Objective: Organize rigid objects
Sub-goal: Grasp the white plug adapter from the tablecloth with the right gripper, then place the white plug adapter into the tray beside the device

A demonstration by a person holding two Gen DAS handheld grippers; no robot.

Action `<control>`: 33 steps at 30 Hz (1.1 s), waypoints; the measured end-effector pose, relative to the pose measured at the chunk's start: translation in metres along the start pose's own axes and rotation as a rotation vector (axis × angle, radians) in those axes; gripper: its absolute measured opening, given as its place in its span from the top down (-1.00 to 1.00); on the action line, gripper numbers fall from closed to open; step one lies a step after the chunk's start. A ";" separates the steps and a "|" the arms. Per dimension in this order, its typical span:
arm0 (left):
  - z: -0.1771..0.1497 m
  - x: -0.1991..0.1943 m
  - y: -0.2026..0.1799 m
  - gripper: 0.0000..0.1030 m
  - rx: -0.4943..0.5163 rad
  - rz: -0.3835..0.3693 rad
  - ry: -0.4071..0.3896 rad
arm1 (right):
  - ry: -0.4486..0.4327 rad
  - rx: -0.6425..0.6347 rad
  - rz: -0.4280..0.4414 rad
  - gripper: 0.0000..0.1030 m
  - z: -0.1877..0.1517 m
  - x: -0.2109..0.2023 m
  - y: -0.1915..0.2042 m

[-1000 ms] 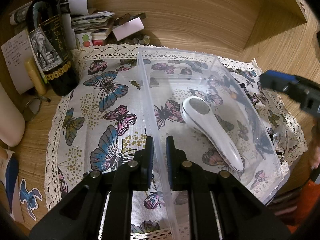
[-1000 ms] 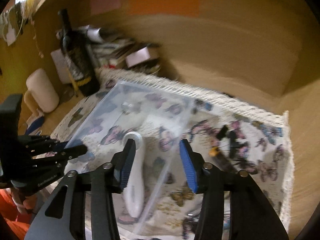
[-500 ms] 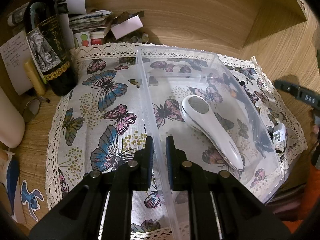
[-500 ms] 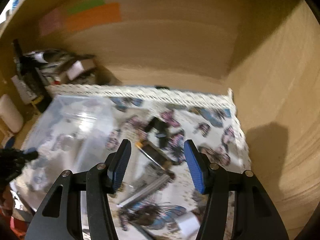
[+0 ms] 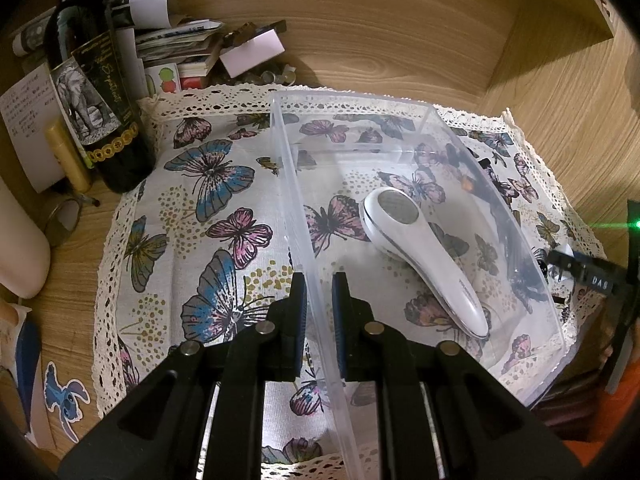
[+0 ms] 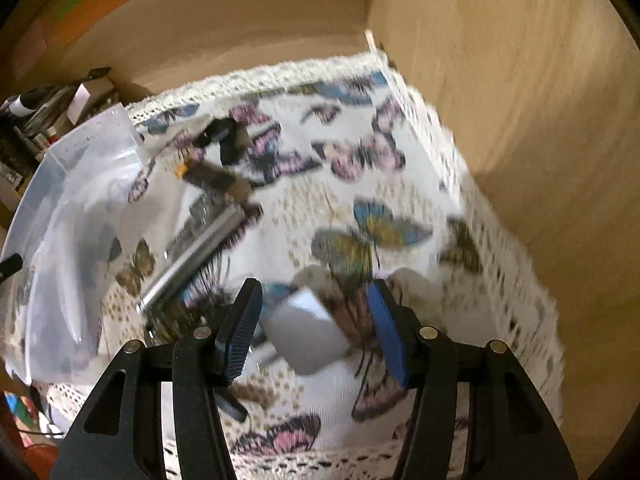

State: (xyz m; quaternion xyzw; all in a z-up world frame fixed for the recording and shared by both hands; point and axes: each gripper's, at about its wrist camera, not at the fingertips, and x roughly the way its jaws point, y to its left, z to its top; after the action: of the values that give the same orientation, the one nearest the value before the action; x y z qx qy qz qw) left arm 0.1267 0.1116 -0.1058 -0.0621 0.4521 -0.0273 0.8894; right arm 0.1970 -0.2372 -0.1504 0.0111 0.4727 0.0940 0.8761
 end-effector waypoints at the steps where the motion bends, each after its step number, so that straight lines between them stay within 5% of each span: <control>1: 0.000 0.000 0.000 0.76 0.000 0.001 0.001 | -0.004 0.007 0.006 0.00 -0.003 0.000 -0.001; 4: -0.001 0.000 -0.001 0.76 0.004 0.006 0.003 | -0.019 0.000 0.016 0.13 -0.007 -0.001 0.000; 16: -0.003 0.001 -0.001 0.76 0.001 0.004 0.003 | -0.149 -0.120 0.023 0.14 0.020 -0.030 0.037; 25: -0.002 0.001 -0.001 0.76 -0.002 0.002 0.003 | -0.271 -0.261 0.132 0.14 0.054 -0.058 0.098; 33: -0.001 0.000 -0.001 0.76 -0.003 0.000 0.003 | -0.273 -0.381 0.221 0.14 0.067 -0.049 0.152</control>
State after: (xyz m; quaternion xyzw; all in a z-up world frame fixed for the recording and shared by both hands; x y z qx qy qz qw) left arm 0.1257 0.1103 -0.1065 -0.0634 0.4536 -0.0269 0.8886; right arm 0.2025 -0.0917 -0.0562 -0.0901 0.3198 0.2744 0.9024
